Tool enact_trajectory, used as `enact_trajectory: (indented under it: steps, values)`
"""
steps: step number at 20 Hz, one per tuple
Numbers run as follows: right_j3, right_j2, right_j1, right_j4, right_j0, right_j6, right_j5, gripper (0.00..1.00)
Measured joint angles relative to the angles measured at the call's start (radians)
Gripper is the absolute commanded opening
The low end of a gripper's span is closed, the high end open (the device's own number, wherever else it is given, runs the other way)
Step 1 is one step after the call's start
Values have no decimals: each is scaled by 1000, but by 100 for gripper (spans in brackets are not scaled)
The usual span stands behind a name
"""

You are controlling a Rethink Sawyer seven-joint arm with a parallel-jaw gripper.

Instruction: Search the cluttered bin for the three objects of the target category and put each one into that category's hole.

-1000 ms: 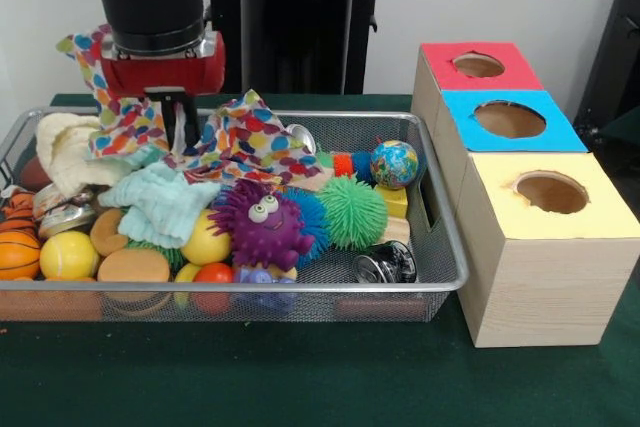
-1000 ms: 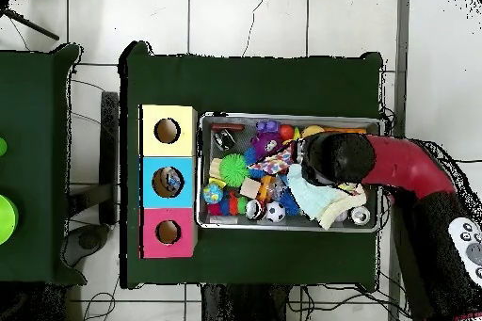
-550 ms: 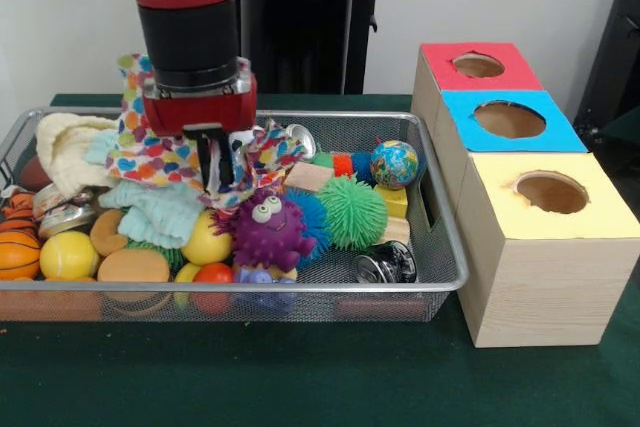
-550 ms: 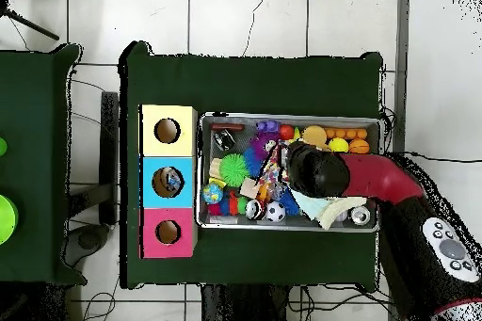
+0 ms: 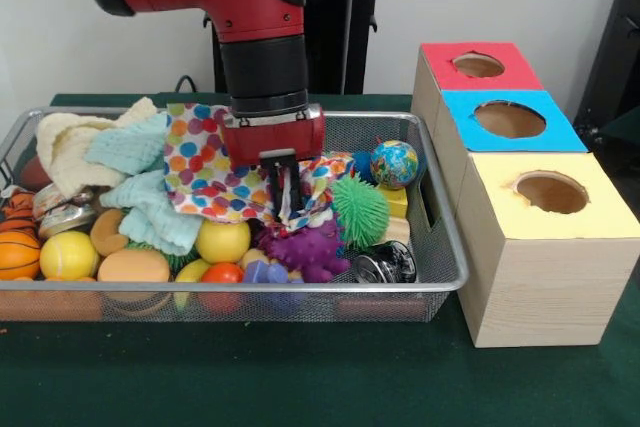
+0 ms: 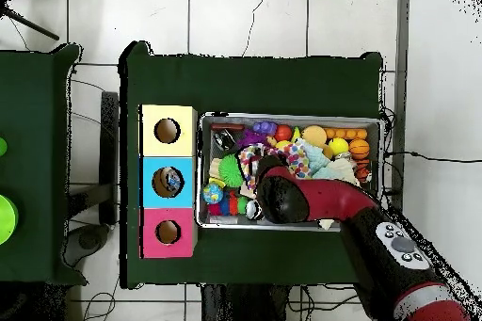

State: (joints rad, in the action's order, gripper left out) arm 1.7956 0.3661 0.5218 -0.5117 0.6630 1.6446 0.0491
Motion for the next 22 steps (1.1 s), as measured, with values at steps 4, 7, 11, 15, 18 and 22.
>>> enact_trajectory:
  steps: [4,7,11,15,18,22]
  values:
    - [22,-11,-14,13,-6,0,-61,0]
    - [41,-18,-26,39,-6,0,-108,0]
    - [60,-27,-52,89,-17,5,-201,0]
    - [88,-37,-89,162,-53,27,-347,0]
    - [116,-38,-120,227,-90,53,-454,0]
    - [159,-47,-151,321,-131,102,-569,0]
